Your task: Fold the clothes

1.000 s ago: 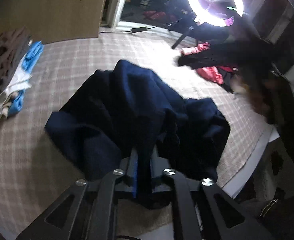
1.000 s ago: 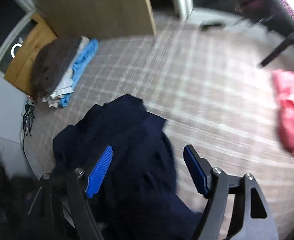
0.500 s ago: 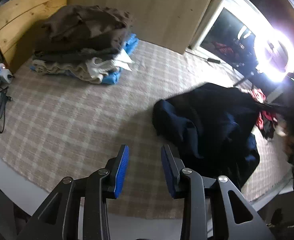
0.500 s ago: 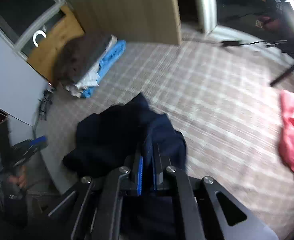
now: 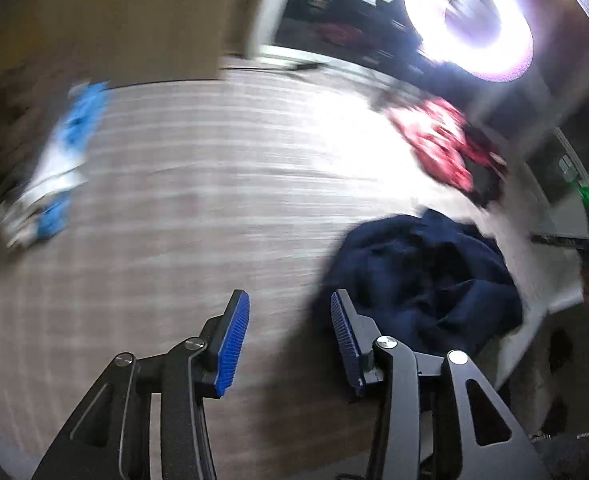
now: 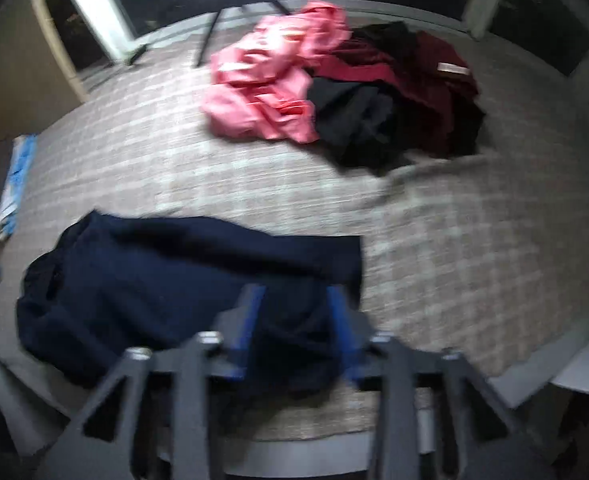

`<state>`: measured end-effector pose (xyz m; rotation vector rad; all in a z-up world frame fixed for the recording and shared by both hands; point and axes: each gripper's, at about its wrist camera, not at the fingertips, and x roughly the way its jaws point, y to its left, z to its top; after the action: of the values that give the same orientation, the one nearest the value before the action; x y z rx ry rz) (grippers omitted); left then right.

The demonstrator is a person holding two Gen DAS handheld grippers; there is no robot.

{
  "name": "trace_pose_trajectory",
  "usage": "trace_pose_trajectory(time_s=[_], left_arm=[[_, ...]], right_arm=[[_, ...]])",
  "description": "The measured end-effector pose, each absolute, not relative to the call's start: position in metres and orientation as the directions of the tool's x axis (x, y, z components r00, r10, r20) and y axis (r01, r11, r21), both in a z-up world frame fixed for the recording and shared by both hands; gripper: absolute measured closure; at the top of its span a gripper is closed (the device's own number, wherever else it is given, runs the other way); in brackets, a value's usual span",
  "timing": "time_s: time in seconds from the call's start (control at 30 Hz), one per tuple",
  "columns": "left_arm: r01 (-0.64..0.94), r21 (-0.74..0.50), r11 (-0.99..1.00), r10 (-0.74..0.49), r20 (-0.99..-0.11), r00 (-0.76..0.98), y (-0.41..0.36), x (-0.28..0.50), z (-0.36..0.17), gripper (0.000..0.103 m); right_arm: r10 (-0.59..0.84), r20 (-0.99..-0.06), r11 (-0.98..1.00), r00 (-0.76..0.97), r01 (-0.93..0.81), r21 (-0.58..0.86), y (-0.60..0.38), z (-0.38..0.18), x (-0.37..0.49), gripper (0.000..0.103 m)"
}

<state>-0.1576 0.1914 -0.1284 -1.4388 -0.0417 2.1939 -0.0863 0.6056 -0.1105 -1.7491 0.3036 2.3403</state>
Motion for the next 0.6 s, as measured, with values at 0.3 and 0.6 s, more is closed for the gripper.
trace_pose_trajectory(time_s=[0.3,0.6], left_arm=[[-0.698,-0.247,-0.673,0.438,-0.892,-0.107,0.341,-0.198,-0.161,0.039],[-0.658,-0.326,-0.678,0.469,-0.882,-0.047,0.334,-0.207,-0.167,0.097]], right_arm=[[-0.029,-0.966,-0.988,-0.257,-0.139,0.067,0.612,-0.15,-0.099,0.042],[-0.028,-0.972,-0.999,-0.233,-0.026,0.035,0.617,-0.187,-0.138,0.042]])
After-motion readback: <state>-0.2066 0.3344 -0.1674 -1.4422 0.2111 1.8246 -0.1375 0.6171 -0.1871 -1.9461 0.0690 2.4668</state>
